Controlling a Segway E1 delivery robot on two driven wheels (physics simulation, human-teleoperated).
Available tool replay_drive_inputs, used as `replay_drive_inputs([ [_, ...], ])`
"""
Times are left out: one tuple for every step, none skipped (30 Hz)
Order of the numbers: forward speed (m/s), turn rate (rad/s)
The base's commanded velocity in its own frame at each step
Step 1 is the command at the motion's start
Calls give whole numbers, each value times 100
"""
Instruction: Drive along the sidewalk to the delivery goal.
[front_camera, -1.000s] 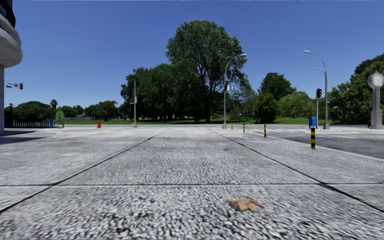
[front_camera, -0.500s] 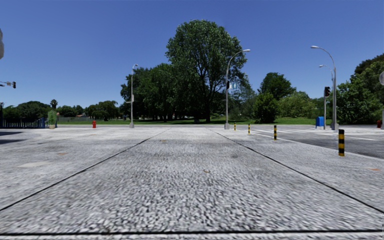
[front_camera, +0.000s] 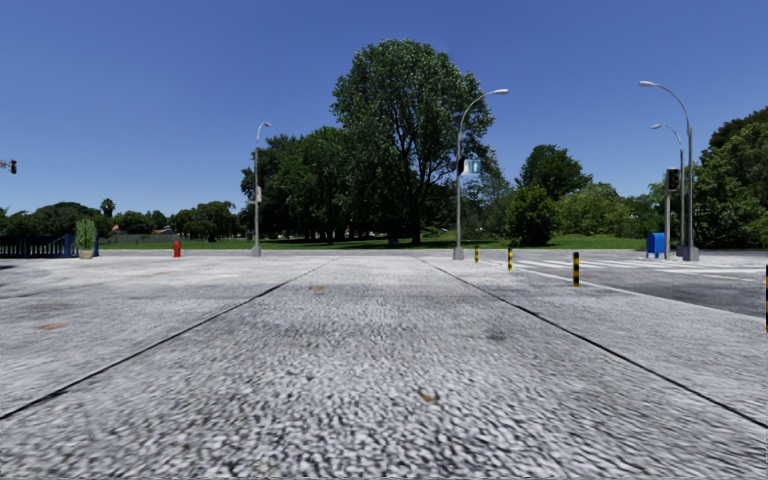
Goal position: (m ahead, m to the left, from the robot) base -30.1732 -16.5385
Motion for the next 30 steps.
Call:
replay_drive_inputs([
  [200,0],
  [200,0],
  [200,0],
  [200,0],
  [200,0],
  [200,0],
  [200,0],
  [200,0],
  [200,0],
  [200,0],
  [200,0],
  [200,0],
  [200,0],
  [200,0],
  [200,0],
  [200,0],
  [200,0],
  [200,0],
  [200,0],
  [200,0],
  [200,0],
  [200,0],
  [200,0],
  [200,0],
  [200,0],
  [200,0],
  [200,0],
  [200,0],
  [200,0],
  [200,0],
])
